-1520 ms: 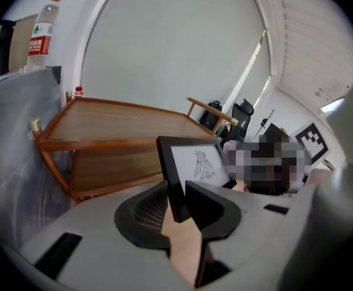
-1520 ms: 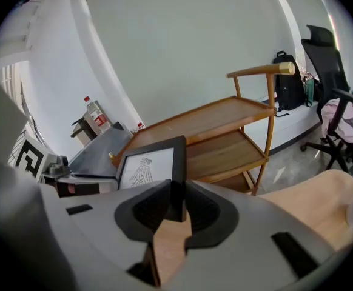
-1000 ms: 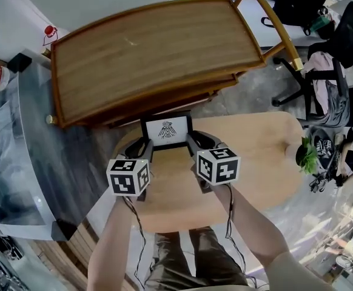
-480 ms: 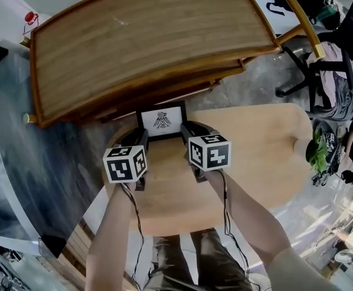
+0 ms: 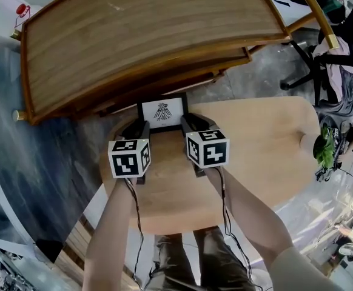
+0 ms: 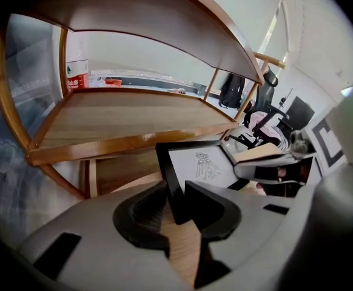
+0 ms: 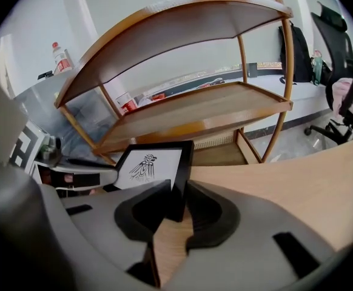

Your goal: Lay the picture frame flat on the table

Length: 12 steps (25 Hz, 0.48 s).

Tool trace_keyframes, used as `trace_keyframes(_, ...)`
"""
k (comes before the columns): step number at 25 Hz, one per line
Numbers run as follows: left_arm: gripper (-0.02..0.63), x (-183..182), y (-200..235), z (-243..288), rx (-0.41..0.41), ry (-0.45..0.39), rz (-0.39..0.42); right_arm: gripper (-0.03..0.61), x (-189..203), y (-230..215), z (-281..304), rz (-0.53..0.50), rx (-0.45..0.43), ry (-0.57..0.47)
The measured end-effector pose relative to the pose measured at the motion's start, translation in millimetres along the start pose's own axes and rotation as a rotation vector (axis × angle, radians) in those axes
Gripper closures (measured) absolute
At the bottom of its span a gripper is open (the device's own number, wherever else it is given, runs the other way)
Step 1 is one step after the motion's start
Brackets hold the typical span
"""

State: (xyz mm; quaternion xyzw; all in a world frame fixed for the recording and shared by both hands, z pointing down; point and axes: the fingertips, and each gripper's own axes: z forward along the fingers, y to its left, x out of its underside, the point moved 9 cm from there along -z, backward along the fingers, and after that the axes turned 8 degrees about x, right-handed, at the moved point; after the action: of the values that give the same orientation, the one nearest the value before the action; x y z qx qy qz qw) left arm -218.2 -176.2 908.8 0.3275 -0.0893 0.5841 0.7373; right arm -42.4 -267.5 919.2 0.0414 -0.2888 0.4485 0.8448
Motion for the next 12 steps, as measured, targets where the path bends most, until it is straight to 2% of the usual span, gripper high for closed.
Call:
trace_keyframes(4,0.528,0,1,-2,0.001,-0.002,0.015,0.515,0,1,0,-0.045,0.005,-0.021)
trace_keyframes(8,0.525,-4,-4,-12,-0.016,-0.02,-0.012,0.472,-2,-8,-10,-0.027,0.015,-0.015)
trace_keyframes(12,0.526,-14,-7,-39,-0.05,-0.025,0.004,0.511,-12,-7,-35,-0.006,0.037,-0.054)
